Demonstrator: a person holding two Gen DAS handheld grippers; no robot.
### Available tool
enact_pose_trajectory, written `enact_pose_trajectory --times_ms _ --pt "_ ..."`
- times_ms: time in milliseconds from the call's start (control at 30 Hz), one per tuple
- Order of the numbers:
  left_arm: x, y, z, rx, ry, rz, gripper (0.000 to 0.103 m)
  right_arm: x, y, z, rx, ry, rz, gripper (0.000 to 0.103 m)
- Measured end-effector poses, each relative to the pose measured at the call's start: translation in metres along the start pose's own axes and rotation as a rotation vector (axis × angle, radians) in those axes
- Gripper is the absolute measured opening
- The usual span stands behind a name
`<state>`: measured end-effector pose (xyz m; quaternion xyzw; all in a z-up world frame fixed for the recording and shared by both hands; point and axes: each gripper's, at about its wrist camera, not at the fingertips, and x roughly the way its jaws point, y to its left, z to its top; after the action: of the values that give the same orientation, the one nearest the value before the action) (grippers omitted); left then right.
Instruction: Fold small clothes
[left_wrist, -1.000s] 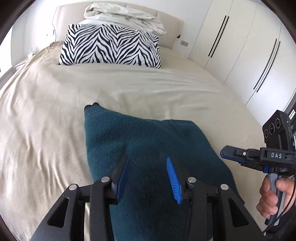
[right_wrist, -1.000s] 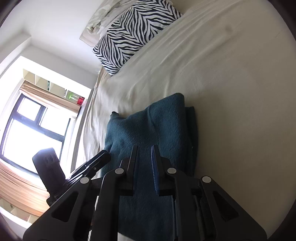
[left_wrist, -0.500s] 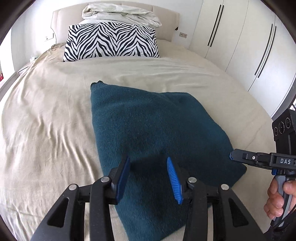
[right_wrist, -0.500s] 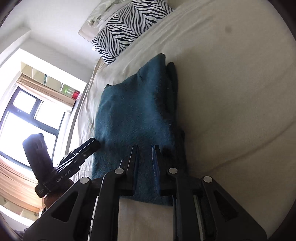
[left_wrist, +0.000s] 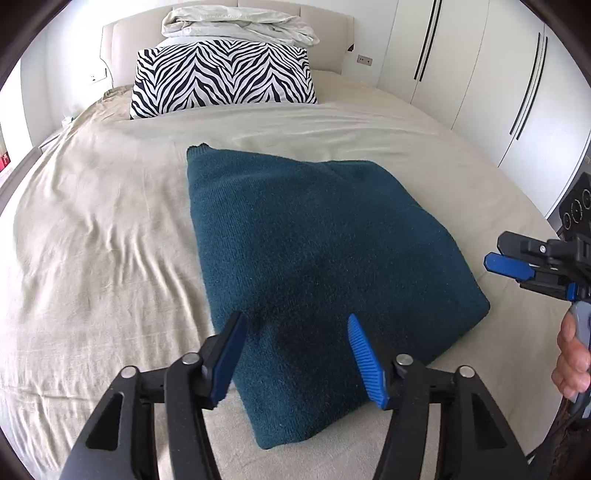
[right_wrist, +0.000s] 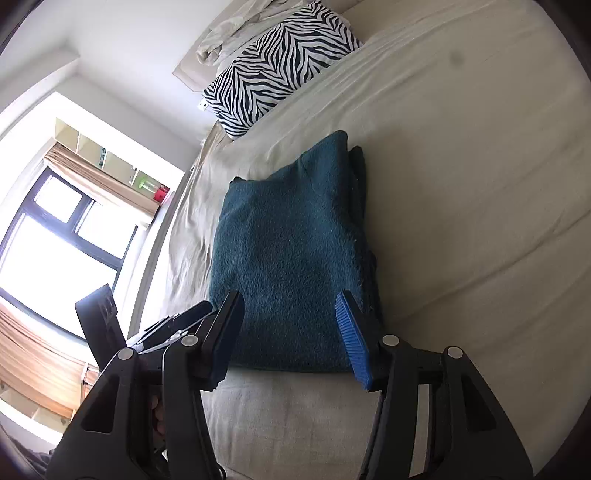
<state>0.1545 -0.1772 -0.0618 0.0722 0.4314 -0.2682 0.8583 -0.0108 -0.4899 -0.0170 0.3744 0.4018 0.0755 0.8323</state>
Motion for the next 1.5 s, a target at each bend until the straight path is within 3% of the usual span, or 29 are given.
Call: enact_pose_trajectory --times_ms 100,333,533,633,733,767,800,933,967,1033,1100,1267,1500 --pt "-0.009 0.008 0.002 0.002 -0.025 0.027 0.08 -0.001 -0.008 0.017 0.017 -0.003 -0.037 0.052" --pt "-0.002 0.049 0.019 -0.08 -0.025 0.047 0.08 0.024 -0.039 0.042 0.074 0.071 -0.043 0.056" --pt "0.034 0.097 0.03 -0.31 0.056 -0.125 0.083 0.058 -0.06 0.056 0.104 0.116 -0.041 0.057" --pt "0.066 0.101 0.035 -0.367 0.151 -0.209 0.083 0.073 -0.064 0.064 0.125 0.142 -0.002 0.057" --pt "0.079 0.095 0.04 -0.386 0.169 -0.257 0.083 0.085 -0.067 0.074 0.145 0.166 0.013 0.057" --pt "0.082 0.091 0.043 -0.378 0.172 -0.262 0.081 0.09 -0.067 0.078 0.151 0.171 0.018 0.057" --pt "0.084 0.087 0.045 -0.372 0.177 -0.268 0.072 0.094 -0.065 0.08 0.148 0.177 0.022 0.057" --pt "0.092 0.079 0.052 -0.364 0.197 -0.234 0.066 0.12 -0.05 0.088 0.112 0.236 -0.002 0.056" --pt "0.091 0.079 0.051 -0.364 0.2 -0.23 0.064 0.127 -0.045 0.09 0.097 0.247 -0.013 0.054" --pt "0.09 0.078 0.052 -0.356 0.201 -0.223 0.059 0.14 -0.035 0.092 0.064 0.266 -0.074 0.038" --pt "0.085 0.077 0.051 -0.345 0.196 -0.221 0.051 0.147 -0.026 0.091 0.041 0.267 -0.123 0.03" --pt "0.047 0.069 0.048 -0.271 0.174 -0.182 0.044 0.14 0.022 0.08 -0.125 0.228 -0.277 0.021" --pt "-0.049 0.09 0.023 -0.189 0.107 -0.135 0.044 0.108 0.105 0.044 -0.208 0.179 -0.185 0.02"
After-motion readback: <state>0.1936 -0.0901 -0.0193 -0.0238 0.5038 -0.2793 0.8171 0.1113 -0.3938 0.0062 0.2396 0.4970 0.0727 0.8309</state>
